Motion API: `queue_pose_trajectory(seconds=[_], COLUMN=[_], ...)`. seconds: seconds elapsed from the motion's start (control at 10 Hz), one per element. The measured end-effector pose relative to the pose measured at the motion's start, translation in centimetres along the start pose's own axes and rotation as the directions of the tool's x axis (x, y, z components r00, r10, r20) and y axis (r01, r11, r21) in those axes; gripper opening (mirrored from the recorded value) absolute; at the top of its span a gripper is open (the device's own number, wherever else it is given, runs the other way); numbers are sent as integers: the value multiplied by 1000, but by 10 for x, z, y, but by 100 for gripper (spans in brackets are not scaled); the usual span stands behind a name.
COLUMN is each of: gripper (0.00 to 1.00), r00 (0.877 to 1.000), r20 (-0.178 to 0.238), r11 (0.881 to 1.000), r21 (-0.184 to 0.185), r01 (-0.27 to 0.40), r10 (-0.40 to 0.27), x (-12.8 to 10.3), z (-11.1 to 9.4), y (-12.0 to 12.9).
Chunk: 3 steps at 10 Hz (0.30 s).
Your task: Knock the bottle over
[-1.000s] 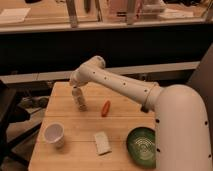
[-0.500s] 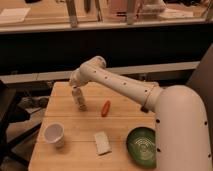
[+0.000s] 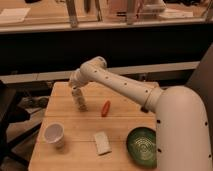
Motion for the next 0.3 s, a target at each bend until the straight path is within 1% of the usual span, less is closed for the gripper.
queue_pose_trajectory(seconds=[0.3], gripper=[2], r00=[1000], r20=[14], r11=[1000], r21=[10], r01=[8], r10=[-8], x=[-3], z=[-1], y=[-1])
